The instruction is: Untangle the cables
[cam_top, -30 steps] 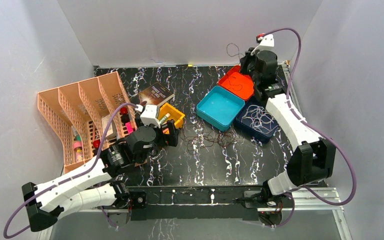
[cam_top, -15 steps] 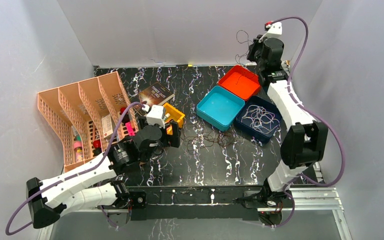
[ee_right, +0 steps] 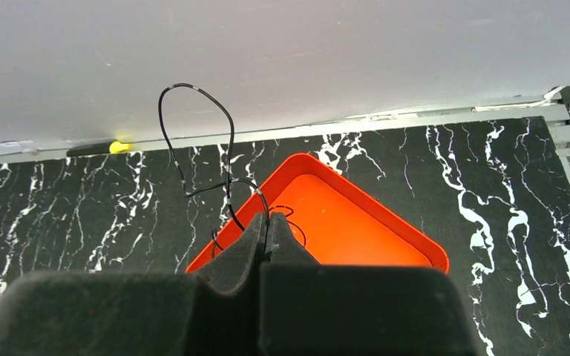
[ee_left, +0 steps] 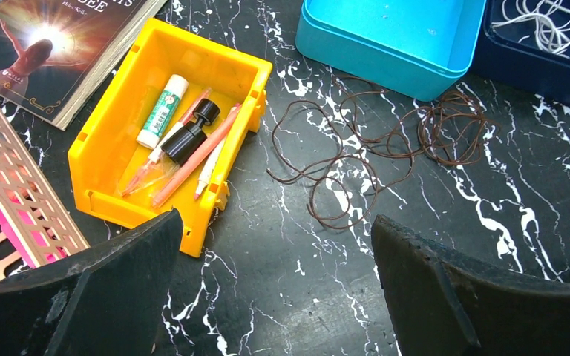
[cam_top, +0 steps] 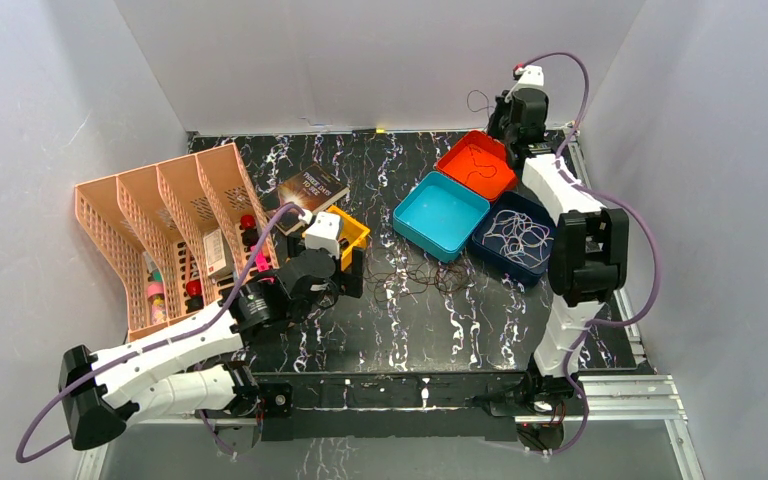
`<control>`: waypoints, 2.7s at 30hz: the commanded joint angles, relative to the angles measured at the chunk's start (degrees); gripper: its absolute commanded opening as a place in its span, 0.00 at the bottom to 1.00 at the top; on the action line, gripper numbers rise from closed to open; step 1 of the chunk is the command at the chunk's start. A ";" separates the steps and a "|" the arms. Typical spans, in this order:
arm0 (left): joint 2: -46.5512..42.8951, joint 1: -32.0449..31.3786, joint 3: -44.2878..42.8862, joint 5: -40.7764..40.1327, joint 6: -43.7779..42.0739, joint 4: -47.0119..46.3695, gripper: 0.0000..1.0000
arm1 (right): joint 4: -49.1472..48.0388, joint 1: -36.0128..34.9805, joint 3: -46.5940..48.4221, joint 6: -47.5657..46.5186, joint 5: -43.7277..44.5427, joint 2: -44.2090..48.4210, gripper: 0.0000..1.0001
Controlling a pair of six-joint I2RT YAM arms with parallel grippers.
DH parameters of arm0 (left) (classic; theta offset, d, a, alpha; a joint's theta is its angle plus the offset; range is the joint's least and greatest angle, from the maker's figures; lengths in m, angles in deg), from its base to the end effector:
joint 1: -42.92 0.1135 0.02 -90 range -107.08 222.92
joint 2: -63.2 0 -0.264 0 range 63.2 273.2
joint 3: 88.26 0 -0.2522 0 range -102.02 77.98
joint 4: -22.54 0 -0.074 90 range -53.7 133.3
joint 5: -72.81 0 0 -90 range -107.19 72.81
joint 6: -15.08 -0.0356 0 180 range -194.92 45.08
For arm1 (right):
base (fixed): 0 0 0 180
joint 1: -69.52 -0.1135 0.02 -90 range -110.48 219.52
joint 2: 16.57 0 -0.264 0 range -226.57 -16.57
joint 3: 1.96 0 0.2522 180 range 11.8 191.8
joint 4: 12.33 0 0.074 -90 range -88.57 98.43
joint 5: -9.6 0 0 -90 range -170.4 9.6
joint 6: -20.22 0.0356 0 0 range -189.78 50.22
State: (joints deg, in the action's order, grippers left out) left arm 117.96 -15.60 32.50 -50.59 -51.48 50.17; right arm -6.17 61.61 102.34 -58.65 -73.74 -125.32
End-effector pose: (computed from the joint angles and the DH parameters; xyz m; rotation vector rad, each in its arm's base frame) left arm 0.1287 -0.1727 0.3080 0.2125 1.9126 -0.3895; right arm 0.4599 0.0597 0.3238 0.1340 1.7517 0.1402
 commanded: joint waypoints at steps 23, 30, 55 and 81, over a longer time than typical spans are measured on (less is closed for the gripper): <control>0.31 0.07 0.55 1.68 1.20 0.56 0.98 | 2.28 0.56 1.53 -3.98 2.60 -13.48 0.05; 0.26 0.03 1.02 1.94 1.69 0.72 0.98 | 5.18 0.57 3.35 -3.93 3.35 -16.24 0.05; 2.42 0.07 0.35 3.15 1.87 0.48 0.98 | 7.55 0.54 5.05 -4.26 1.57 -7.91 0.51; 1.81 0.06 1.03 3.33 3.34 1.25 0.98 | 10.27 0.61 11.74 1.68 -18.65 -15.00 0.32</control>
State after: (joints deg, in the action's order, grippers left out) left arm 120.59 -15.60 33.42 -46.75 -48.94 50.52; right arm 2.88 62.01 109.27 -58.45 -89.94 -138.00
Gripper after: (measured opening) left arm 0.983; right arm 0.330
